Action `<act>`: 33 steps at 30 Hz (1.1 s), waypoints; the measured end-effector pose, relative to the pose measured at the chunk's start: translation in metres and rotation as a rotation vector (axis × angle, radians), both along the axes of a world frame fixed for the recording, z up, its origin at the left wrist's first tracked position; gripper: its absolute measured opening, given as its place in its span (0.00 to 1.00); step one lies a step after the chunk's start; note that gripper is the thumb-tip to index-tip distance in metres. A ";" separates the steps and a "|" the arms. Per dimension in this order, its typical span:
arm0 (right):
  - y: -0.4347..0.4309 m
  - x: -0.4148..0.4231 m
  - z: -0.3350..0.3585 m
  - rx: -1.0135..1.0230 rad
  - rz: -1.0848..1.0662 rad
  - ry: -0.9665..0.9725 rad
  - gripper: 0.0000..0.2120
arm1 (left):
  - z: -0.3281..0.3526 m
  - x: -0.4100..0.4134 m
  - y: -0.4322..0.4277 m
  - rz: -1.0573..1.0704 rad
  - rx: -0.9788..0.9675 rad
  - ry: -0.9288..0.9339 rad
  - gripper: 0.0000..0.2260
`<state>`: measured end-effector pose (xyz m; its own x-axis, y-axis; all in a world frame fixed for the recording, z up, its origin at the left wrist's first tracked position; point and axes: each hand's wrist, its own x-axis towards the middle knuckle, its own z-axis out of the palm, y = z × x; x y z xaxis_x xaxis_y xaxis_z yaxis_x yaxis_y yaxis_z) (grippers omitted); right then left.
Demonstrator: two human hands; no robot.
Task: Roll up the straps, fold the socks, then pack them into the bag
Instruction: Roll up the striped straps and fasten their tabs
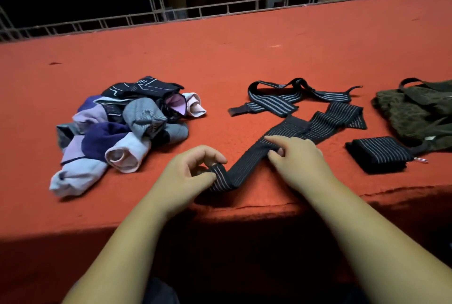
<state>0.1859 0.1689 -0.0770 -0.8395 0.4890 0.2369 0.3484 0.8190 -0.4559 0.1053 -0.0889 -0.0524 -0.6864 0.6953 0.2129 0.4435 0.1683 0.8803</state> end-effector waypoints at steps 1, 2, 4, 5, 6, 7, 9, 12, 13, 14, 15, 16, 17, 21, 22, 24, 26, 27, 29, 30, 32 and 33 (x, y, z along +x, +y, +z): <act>-0.001 -0.001 -0.002 -0.035 0.020 0.022 0.19 | 0.001 -0.001 -0.005 -0.024 -0.022 -0.006 0.15; -0.002 -0.003 -0.003 -0.077 0.046 0.059 0.17 | 0.001 -0.002 -0.009 -0.048 -0.044 -0.012 0.14; -0.006 -0.004 -0.003 -0.113 0.125 0.111 0.11 | 0.000 -0.004 -0.014 -0.096 -0.085 -0.012 0.11; -0.009 -0.003 -0.002 -0.081 0.181 0.132 0.10 | 0.000 -0.005 -0.015 -0.112 -0.095 -0.029 0.09; -0.012 -0.002 -0.001 -0.048 0.239 0.157 0.09 | -0.002 -0.005 -0.015 -0.103 -0.084 -0.067 0.07; -0.017 0.001 0.002 -0.040 0.303 0.189 0.08 | -0.003 -0.006 -0.013 -0.062 -0.055 -0.115 0.05; -0.024 0.008 0.006 -0.093 0.440 0.242 0.07 | -0.008 -0.010 -0.006 0.105 -0.006 -0.136 0.06; -0.033 0.019 0.008 -0.192 0.611 0.236 0.07 | -0.016 -0.023 0.006 0.349 -0.006 -0.124 0.05; -0.035 0.022 0.009 -0.208 0.637 0.221 0.07 | -0.020 -0.028 0.008 0.367 -0.030 -0.125 0.04; -0.036 0.025 0.010 -0.227 0.649 0.199 0.10 | -0.024 -0.033 0.009 0.350 -0.074 -0.100 0.04; -0.037 0.028 0.011 -0.256 0.656 0.170 0.14 | -0.026 -0.037 0.009 0.320 -0.136 -0.039 0.05; -0.036 0.029 0.012 -0.289 0.657 0.148 0.19 | -0.028 -0.040 0.011 0.291 -0.196 0.030 0.07; -0.036 0.032 0.013 -0.310 0.645 0.137 0.23 | -0.028 -0.039 0.013 0.266 -0.245 0.092 0.10; -0.031 0.030 0.012 -0.440 0.362 0.070 0.26 | -0.027 -0.040 0.033 0.267 -0.408 0.323 0.16; -0.029 0.028 0.010 -0.425 0.274 0.048 0.26 | -0.028 -0.041 0.039 0.286 -0.436 0.343 0.18; -0.023 0.023 0.006 -0.348 0.162 0.046 0.24 | -0.028 -0.042 0.047 0.288 -0.463 0.332 0.21; -0.022 0.020 0.006 -0.349 0.084 0.072 0.19 | -0.026 -0.041 0.055 0.239 -0.469 0.301 0.26; -0.022 0.019 0.006 -0.375 0.067 0.087 0.17 | -0.025 -0.040 0.058 0.215 -0.464 0.279 0.28; -0.025 0.016 0.004 -0.410 0.066 0.119 0.13 | -0.025 -0.039 0.063 0.187 -0.454 0.225 0.30; -0.026 0.014 0.002 -0.422 0.074 0.144 0.10 | -0.025 -0.039 0.064 0.183 -0.448 0.201 0.31; -0.030 0.010 -0.001 -0.425 0.089 0.193 0.08 | -0.025 -0.039 0.064 0.192 -0.410 0.116 0.32; -0.031 0.008 -0.002 -0.416 0.098 0.214 0.08 | -0.024 -0.041 0.063 0.207 -0.367 0.041 0.32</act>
